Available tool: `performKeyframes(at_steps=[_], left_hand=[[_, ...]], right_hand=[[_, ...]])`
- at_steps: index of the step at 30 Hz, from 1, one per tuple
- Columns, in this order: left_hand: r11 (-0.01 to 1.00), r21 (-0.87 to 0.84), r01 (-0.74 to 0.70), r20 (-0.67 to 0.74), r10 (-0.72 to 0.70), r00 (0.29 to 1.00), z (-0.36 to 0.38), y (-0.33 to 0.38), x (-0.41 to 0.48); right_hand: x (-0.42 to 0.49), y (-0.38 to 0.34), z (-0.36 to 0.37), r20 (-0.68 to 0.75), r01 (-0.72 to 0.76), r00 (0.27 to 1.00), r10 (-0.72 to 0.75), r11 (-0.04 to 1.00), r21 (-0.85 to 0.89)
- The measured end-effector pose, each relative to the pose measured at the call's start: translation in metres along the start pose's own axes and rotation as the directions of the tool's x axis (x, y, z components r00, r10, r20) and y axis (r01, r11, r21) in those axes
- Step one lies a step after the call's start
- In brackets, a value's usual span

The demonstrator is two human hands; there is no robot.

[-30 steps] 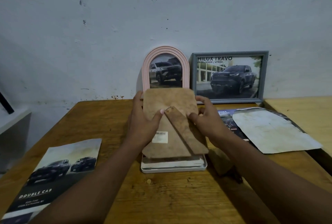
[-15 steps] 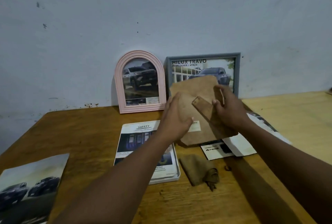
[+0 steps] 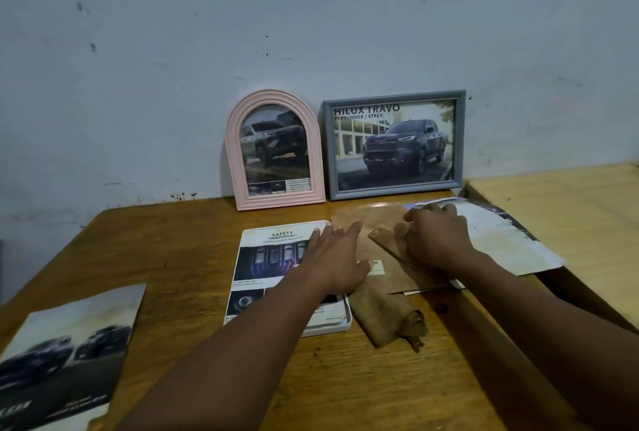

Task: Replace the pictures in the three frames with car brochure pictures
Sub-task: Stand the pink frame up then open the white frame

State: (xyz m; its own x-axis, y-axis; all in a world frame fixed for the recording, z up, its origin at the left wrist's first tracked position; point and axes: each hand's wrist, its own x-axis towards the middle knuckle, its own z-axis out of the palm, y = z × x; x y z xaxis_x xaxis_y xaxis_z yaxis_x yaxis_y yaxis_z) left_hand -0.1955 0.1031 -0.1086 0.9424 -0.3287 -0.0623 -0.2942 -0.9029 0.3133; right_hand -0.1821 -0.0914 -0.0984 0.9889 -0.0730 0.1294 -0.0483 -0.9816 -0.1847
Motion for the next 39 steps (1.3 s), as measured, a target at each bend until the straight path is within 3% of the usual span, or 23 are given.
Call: performKeyframes(at_steps=[5,9,13,15,17,20,27,30,34,39], left_hand=[[0.998,-0.069,-0.009,-0.143,-0.001,0.990,-0.027,-0.016,-0.023],[0.978,-0.160,0.135,-0.267,-0.174,0.948,-0.060,-0.064,-0.063],[0.916,-0.268,0.299,-0.308,-0.375,0.874,-0.080,-0.127,-0.125],[0.885,-0.337,0.321,-0.314,-0.427,0.848,-0.082,-0.153,-0.154],[0.871,-0.371,0.321,-0.310,-0.442,0.842,-0.078,-0.169,-0.172],[0.875,-0.362,0.323,-0.306,-0.439,0.845,-0.067,-0.170,-0.173],[0.919,-0.359,0.164,-0.235,-0.259,0.937,-0.037,-0.120,-0.126],[0.933,-0.310,0.183,-0.212,-0.256,0.943,-0.027,-0.111,-0.111],[0.934,-0.308,0.180,-0.233,-0.257,0.938,-0.021,-0.109,-0.107],[0.916,-0.362,0.171,-0.275,-0.281,0.919,-0.014,-0.110,-0.106]], right_hand=[[0.004,-0.046,-0.033,-0.115,0.178,0.981,-0.157,0.962,0.206],[-0.007,-0.134,-0.048,-0.144,0.354,0.935,-0.324,0.847,0.396],[-0.032,-0.222,-0.028,-0.067,0.459,0.877,-0.476,0.787,0.413],[-0.044,-0.250,-0.012,-0.053,0.484,0.869,-0.493,0.819,0.309],[-0.052,-0.261,0.000,-0.034,0.478,0.875,-0.482,0.854,0.206],[-0.051,-0.249,0.008,0.022,0.398,0.911,-0.412,0.890,0.222],[-0.027,-0.168,0.015,0.079,0.190,0.977,-0.199,0.976,0.110],[-0.027,-0.151,0.028,0.115,0.166,0.977,-0.179,0.979,0.118],[-0.036,-0.150,0.038,0.060,0.213,0.973,-0.221,0.971,0.109],[-0.035,-0.157,0.038,0.003,0.174,0.984,-0.180,0.952,0.252]])
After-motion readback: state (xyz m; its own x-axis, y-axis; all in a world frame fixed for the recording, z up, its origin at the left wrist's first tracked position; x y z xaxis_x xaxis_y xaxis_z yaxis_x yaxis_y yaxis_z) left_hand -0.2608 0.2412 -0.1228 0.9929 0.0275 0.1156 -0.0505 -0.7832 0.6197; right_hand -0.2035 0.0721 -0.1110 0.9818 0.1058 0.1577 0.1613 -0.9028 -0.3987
